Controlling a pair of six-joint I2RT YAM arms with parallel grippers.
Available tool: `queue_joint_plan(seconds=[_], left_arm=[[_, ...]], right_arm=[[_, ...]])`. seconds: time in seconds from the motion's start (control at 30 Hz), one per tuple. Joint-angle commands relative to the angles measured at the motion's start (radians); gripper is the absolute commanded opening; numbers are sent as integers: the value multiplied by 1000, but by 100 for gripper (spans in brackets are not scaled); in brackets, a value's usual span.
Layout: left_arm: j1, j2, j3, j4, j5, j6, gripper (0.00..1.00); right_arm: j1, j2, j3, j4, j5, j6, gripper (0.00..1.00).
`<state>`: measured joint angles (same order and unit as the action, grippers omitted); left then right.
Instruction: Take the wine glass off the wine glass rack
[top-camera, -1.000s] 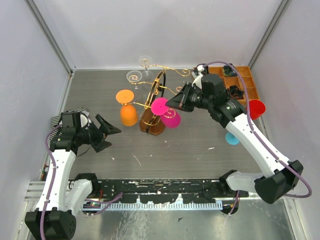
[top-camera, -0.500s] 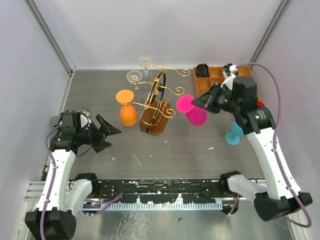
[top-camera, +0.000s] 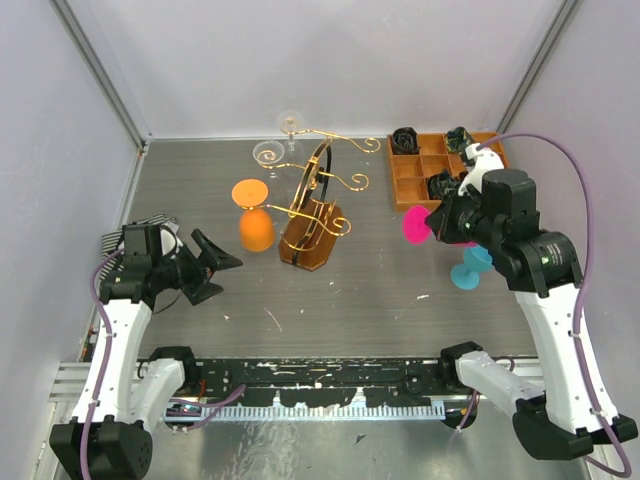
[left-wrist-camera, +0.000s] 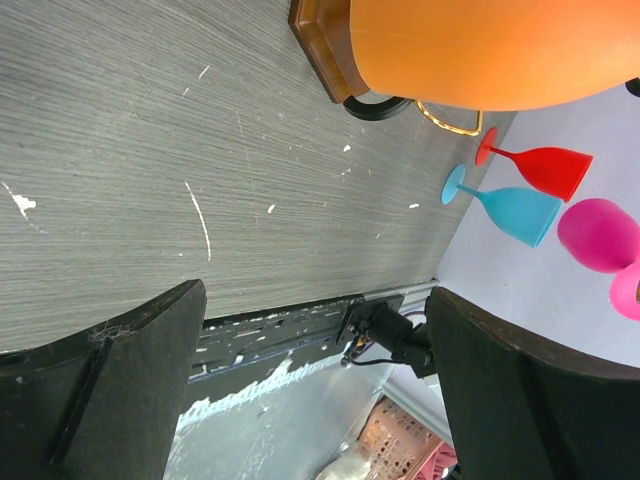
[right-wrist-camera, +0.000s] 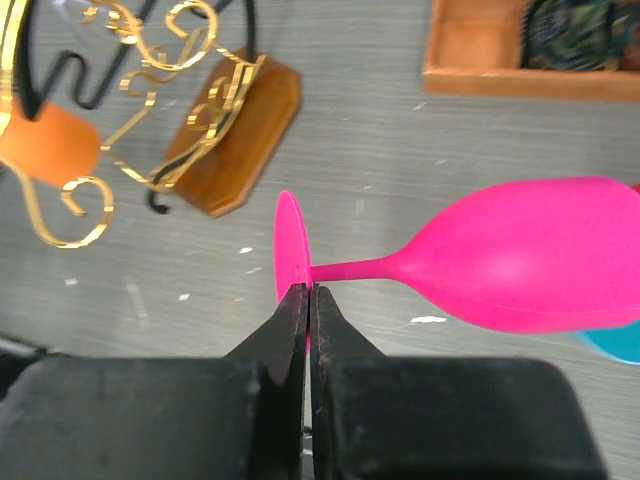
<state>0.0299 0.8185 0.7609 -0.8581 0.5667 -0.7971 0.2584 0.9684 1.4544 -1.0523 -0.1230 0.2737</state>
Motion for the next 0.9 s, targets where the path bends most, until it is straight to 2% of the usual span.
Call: queue_joint_plan(seconds=[0.0,0.07,0.23,0.4,0.63,0.87], left_arm=[[3,-26,-18,28,11,-28,98],[3,-30,-34,54,14,-49,98],[3,-20,-48,95,18,-72,98],[3,-14,-47,107,20,-77,98],[2,-10,-77,126,31,-79,98],[3,-8,-84,132,35,-76,98]], right_arm=[[76,-52,-46,101,260,-262,1],[105,-68,-86,155,324,-355,1],[121,-108,-209,365,332,-577,1],[121,-91,-311,516,433,-780,1],[142,-57,-486,741,441,-969,1],[144,-40,-736,1088,449,-1142,1]])
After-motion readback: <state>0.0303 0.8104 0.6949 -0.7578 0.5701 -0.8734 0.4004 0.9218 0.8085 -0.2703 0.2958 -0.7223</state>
